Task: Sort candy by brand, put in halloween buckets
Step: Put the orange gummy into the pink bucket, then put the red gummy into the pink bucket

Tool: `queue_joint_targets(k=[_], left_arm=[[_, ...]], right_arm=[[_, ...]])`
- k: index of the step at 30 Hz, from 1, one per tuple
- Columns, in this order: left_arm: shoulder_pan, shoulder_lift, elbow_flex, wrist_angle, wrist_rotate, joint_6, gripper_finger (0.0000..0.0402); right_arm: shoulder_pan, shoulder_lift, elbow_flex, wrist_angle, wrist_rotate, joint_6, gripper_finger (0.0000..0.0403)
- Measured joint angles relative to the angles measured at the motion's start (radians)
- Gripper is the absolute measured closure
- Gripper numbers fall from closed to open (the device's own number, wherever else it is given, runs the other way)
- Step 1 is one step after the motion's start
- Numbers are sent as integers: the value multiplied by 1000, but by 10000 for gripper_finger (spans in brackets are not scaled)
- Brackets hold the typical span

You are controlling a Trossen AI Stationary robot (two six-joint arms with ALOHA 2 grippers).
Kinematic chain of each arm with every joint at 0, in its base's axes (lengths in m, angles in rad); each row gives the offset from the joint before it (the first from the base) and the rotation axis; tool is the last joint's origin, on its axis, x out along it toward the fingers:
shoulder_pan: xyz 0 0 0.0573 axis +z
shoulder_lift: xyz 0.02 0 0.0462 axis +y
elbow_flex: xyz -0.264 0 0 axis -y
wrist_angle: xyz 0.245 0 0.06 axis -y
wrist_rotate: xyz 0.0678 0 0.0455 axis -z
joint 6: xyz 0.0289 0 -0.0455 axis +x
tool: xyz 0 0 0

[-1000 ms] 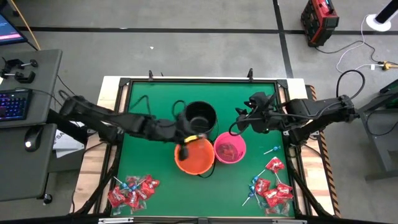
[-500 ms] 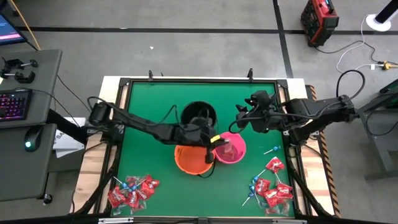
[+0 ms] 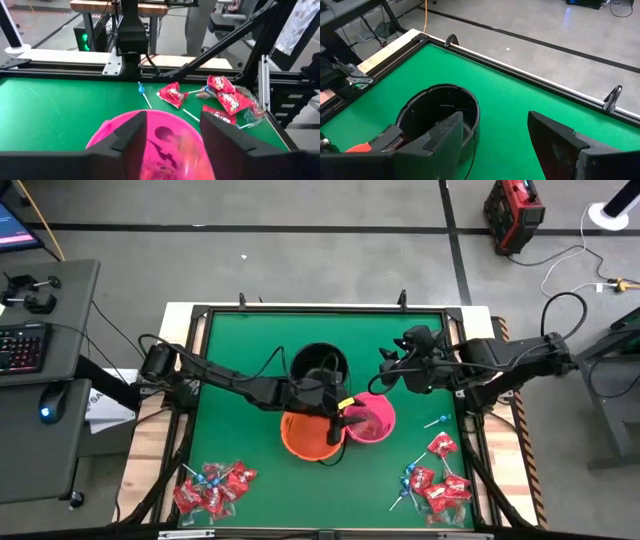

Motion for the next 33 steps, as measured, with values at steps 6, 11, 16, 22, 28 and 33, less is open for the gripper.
queue_joint_targets(k=[6,11,16,22,28,33], left_arm=[[9,-2,48,-81,3,38,167],[29,-66,105,-345,4,45,163],[47,-210,123,-777,1,-65,163],[-14,-436,48,-1076,-105,-319,163],[-175,-656,-138,-1138,-138,-722,163],[-293,-691,-271,-1361,182,-1125,163]], right_arm=[[0,0,0,-14,0,-4,188],[0,0,0,-36,-29,-4,188],[0,0,0,-106,-194,-2,188],[0,0,0,-168,-266,22,188],[0,0,0,-179,-313,11,188],[0,0,0,-177,-314,11,188]])
